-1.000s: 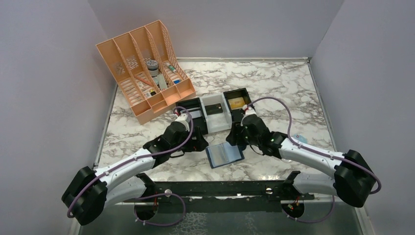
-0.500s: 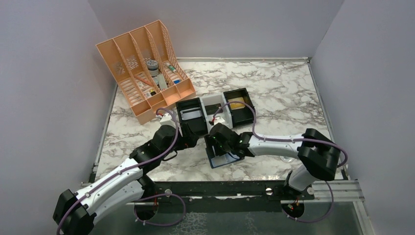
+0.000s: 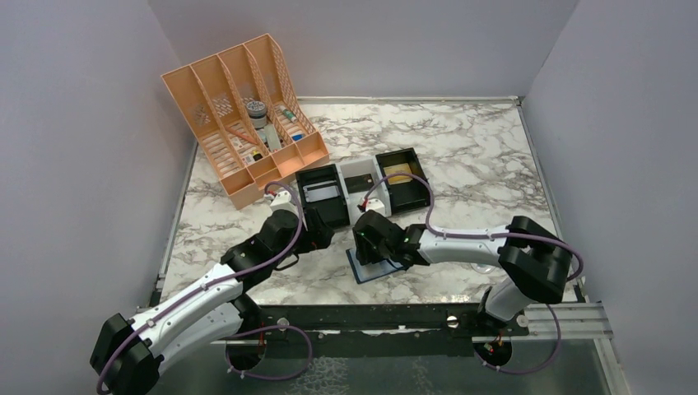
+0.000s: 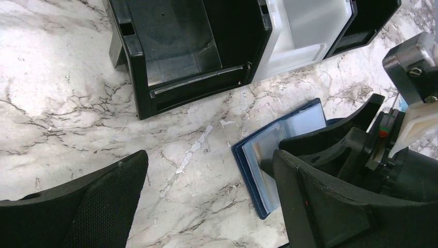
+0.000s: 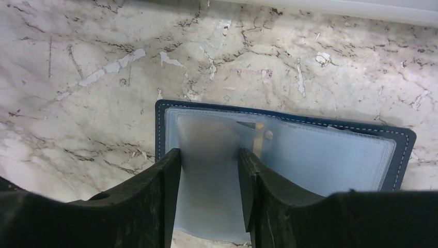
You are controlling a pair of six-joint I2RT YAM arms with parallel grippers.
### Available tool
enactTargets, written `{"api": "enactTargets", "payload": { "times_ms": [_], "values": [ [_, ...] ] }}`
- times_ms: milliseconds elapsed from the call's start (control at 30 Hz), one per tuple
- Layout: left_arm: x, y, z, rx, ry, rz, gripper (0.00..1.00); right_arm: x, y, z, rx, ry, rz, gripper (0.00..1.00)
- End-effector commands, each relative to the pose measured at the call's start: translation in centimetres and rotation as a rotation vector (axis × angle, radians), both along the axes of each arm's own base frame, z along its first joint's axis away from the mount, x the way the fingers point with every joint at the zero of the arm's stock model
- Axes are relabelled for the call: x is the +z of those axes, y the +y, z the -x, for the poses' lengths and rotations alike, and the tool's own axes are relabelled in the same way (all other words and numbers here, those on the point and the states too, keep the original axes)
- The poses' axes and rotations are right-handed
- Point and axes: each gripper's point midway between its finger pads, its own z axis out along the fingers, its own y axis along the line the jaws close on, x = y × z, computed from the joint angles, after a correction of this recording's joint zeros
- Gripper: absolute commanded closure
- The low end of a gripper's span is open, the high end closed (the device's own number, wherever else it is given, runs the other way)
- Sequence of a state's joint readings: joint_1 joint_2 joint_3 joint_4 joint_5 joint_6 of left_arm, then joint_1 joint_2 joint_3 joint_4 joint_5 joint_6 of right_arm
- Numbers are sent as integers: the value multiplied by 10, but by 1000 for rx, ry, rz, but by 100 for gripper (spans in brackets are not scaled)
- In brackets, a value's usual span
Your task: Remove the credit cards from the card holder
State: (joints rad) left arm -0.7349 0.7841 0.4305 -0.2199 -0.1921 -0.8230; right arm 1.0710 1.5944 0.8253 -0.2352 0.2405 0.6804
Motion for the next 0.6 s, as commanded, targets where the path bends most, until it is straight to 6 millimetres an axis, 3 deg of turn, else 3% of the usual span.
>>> {"api": "enactTargets", "payload": {
  "times_ms": [0,133,267,567],
  "values": [
    [2,1,-1,-1,-8,-10,7,0,-2,6,-8,51,-77,59],
    [2,-4,0,-24,-6,4,6,6,-5,2,-9,68,-144,70],
    [2,-18,2,-87,2,35,6,8,-9,-1,-11,97,-185,72],
    [6,-82,21,-400,21,212,8,11,-23,-13,-81,199,-377,74]
  ]
}}
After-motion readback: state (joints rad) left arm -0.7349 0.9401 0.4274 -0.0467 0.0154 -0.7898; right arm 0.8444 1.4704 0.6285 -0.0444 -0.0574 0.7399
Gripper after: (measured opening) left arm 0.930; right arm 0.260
